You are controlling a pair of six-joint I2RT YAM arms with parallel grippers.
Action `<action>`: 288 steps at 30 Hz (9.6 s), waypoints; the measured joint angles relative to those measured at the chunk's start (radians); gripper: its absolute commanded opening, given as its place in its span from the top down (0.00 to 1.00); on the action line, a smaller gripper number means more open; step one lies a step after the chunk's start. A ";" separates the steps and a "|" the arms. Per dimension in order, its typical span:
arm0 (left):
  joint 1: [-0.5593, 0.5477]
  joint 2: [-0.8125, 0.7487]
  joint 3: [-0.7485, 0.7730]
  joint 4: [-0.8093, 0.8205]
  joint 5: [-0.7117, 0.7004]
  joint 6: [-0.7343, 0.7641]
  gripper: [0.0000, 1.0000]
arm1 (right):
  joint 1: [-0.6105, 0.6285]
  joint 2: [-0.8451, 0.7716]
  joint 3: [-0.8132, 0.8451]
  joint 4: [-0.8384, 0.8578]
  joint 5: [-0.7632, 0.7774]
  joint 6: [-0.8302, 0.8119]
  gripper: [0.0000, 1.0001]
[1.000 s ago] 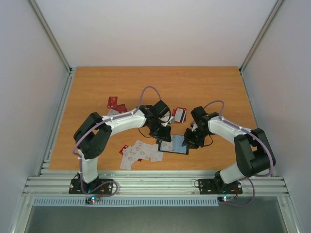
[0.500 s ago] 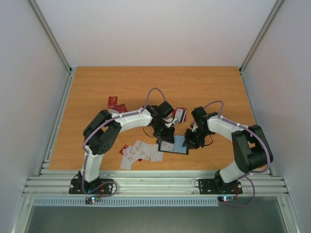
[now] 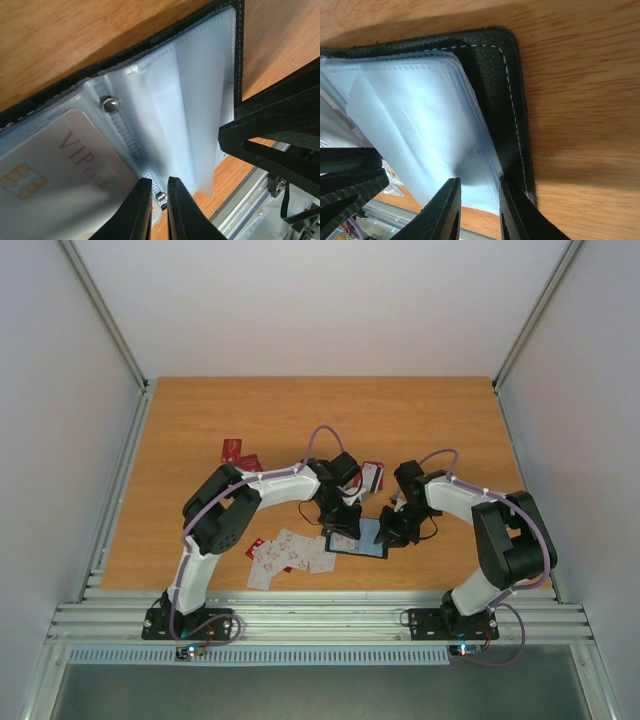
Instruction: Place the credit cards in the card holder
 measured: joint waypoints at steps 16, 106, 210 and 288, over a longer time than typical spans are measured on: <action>0.000 0.014 0.000 0.001 0.018 -0.005 0.89 | -0.001 0.013 0.000 0.028 -0.077 -0.010 0.85; 0.203 -0.824 -0.549 -0.151 -0.227 -0.071 0.76 | 0.280 0.088 0.273 0.150 -0.144 0.094 0.60; 0.282 -0.502 -0.617 -0.100 -0.070 0.035 0.67 | 0.684 0.045 -0.098 0.753 0.034 0.649 0.51; 0.274 -1.138 -1.029 -0.106 -0.296 -0.593 0.72 | 0.960 0.270 0.071 1.025 0.197 0.686 0.99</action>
